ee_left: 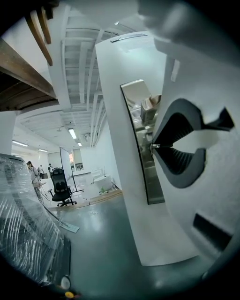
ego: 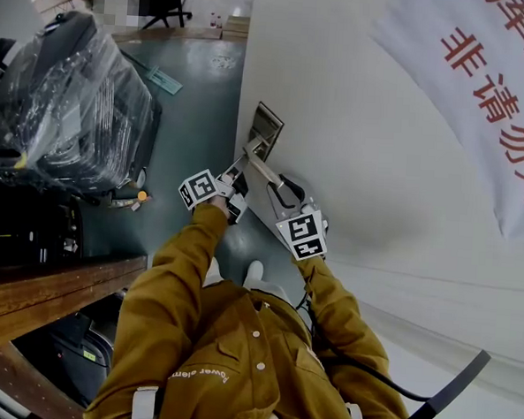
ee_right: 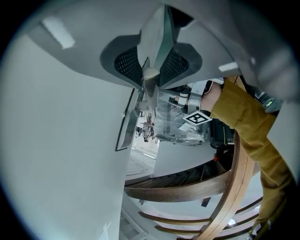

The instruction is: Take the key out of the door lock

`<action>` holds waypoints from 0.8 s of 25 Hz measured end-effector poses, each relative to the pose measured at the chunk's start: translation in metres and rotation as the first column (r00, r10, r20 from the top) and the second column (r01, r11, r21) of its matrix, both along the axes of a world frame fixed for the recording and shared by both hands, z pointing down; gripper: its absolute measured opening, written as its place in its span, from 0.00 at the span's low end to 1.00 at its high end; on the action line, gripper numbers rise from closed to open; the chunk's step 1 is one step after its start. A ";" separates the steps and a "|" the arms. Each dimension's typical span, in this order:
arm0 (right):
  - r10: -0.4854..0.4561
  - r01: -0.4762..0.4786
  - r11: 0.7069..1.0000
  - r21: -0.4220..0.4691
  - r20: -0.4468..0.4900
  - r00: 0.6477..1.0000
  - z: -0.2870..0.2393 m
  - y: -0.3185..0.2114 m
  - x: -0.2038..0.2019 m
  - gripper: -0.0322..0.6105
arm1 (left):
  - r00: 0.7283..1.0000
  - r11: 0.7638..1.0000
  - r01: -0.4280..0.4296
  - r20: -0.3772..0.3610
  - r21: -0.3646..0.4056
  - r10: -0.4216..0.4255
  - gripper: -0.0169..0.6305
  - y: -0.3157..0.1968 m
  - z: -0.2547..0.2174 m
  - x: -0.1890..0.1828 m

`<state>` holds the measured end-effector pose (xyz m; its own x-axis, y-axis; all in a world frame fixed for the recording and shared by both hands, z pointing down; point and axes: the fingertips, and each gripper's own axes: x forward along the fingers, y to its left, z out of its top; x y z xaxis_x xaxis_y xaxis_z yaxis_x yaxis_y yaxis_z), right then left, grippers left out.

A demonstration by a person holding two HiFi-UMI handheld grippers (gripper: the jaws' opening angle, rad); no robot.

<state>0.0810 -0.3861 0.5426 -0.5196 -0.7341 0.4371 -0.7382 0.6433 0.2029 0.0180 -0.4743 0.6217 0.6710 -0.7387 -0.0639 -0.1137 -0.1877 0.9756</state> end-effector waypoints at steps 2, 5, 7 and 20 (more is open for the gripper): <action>0.002 -0.002 1.000 0.000 0.001 1.000 0.000 0.000 0.001 0.25 | 1.000 1.000 -0.006 -0.001 0.001 0.006 0.06 0.000 0.000 0.000; 0.008 -0.008 1.000 0.001 0.001 1.000 0.000 -0.001 0.001 0.25 | 1.000 1.000 -0.018 -0.002 -0.003 0.018 0.06 0.001 0.000 0.000; 0.009 -0.009 1.000 -0.001 0.003 1.000 0.000 -0.001 -0.001 0.25 | 1.000 1.000 -0.025 0.000 -0.007 0.025 0.06 0.002 0.000 -0.001; -0.019 0.019 1.000 0.000 -0.014 1.000 0.000 0.002 -0.005 0.25 | 0.993 0.995 -0.077 -0.096 -0.060 0.071 0.06 0.018 0.001 -0.017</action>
